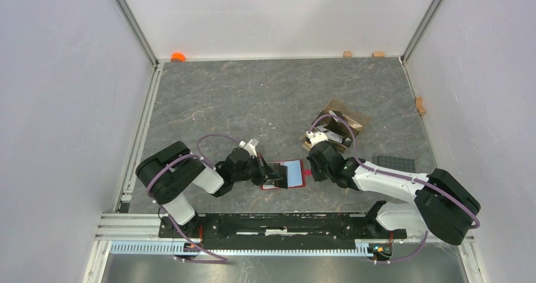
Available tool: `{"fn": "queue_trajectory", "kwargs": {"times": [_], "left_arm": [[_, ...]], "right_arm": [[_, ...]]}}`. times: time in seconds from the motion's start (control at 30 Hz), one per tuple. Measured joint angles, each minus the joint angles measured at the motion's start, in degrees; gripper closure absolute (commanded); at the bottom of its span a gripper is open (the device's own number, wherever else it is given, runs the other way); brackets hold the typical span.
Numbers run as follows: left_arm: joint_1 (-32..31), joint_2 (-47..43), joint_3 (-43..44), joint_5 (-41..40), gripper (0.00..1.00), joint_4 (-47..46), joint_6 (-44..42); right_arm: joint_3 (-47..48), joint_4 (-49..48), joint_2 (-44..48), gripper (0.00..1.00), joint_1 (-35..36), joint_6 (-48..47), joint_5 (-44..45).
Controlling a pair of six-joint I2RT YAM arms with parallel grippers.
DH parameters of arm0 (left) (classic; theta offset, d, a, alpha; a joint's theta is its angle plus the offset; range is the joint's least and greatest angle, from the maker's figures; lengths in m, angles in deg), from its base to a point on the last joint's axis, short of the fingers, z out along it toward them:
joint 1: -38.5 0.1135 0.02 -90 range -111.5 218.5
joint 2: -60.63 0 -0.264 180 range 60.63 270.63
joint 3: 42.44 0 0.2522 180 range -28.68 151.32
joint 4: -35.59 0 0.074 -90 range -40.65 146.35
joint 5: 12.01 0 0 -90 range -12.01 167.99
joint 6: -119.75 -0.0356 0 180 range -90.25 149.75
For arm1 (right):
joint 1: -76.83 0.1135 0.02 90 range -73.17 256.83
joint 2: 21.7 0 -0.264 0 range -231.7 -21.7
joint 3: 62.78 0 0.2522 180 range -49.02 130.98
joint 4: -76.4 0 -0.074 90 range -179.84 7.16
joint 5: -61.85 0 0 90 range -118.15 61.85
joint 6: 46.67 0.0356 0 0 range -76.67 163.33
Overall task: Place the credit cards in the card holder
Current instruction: Insert the credit card into the card holder.
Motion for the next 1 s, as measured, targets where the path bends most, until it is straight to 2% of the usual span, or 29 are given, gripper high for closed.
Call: {"fn": "queue_trajectory", "kwargs": {"times": [1.0], "left_arm": [[1.1, 8.9, -1.9, -0.2, 0.98, -17.0, 0.1]], "right_arm": [[0.5, 0.7, -0.3, 1.00, 0.9, 0.5, 1.3]]}}
